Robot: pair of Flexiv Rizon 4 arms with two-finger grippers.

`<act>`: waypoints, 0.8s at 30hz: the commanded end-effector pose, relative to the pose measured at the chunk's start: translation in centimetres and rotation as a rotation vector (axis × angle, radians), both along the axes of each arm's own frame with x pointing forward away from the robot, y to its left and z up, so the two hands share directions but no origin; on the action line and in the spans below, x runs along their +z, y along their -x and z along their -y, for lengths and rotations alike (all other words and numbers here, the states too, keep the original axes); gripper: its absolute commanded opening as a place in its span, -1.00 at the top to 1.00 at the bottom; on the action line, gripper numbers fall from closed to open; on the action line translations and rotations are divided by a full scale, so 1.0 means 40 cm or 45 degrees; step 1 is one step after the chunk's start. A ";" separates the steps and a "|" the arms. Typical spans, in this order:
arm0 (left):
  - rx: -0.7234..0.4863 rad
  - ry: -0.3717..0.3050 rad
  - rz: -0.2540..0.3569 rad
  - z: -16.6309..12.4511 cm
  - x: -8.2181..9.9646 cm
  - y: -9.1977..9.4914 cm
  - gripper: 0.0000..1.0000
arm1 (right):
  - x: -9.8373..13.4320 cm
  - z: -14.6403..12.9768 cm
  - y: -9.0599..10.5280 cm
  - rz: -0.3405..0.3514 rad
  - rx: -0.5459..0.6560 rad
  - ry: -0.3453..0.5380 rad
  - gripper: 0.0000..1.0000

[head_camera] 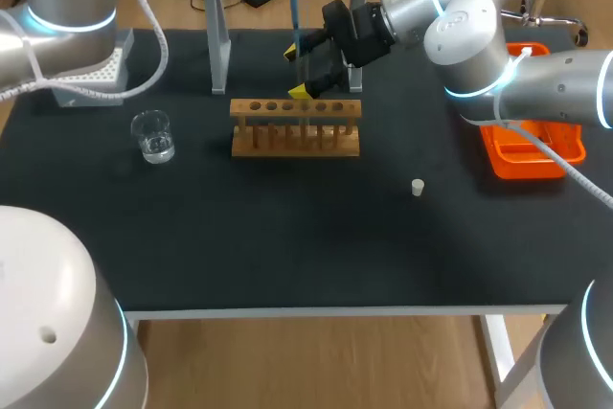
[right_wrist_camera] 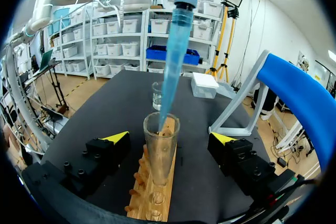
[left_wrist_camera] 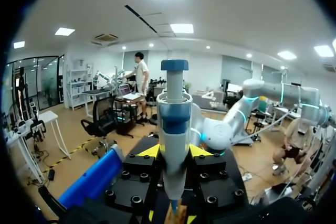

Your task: Invert the test tube, pick up the pipette, mount the tip to pipette, aspirate from beaker and dispense into the tube, eject the tip, return the pipette, and cap with the stopper.

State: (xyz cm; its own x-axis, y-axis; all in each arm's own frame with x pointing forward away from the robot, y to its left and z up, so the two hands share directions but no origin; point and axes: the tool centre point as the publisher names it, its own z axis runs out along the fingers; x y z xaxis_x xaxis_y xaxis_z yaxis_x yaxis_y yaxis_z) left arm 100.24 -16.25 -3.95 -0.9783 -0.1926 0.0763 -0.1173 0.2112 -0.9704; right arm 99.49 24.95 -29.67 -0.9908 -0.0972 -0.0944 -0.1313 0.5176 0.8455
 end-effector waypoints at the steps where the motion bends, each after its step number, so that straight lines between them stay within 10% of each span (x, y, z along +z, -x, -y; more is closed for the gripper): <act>1: -0.010 -0.001 0.001 0.003 0.005 -0.017 1.00 | 0.003 0.002 -0.002 -0.003 0.003 0.004 -1.00; 24: -0.027 0.020 0.022 0.034 0.019 -0.015 1.00 | 0.003 0.002 -0.002 -0.003 0.003 0.004 -1.00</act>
